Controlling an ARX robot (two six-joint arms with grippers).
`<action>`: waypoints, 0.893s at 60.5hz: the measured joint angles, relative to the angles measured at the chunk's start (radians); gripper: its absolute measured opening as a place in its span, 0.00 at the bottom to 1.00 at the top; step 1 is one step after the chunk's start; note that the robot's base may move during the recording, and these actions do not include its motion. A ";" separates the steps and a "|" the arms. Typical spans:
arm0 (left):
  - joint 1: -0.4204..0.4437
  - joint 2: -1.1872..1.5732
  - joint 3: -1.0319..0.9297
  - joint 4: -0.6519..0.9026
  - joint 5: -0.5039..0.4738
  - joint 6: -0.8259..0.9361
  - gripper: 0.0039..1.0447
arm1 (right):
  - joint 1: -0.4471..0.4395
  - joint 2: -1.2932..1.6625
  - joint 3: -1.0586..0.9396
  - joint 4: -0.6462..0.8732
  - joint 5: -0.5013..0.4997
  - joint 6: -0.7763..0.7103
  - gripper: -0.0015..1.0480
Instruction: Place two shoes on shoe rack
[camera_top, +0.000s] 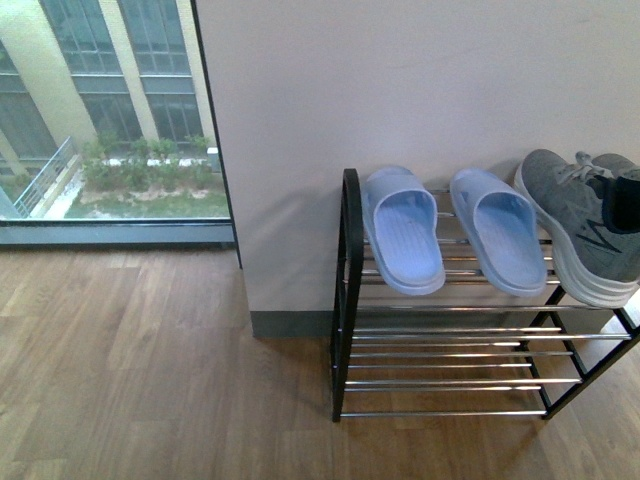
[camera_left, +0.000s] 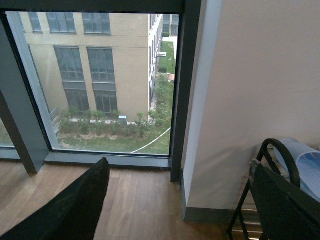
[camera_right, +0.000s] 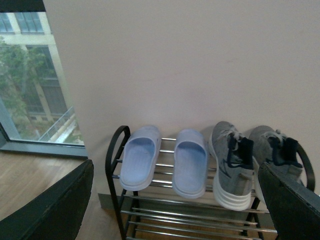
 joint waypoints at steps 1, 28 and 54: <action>0.000 0.000 0.000 0.000 0.000 0.000 0.88 | 0.000 0.000 0.000 0.000 0.000 0.000 0.91; 0.000 0.000 0.000 0.000 0.002 0.004 0.91 | 0.002 0.000 0.000 -0.002 0.006 0.000 0.91; 0.000 0.000 0.000 0.000 0.001 0.004 0.91 | 0.002 0.000 0.000 -0.002 0.003 0.000 0.91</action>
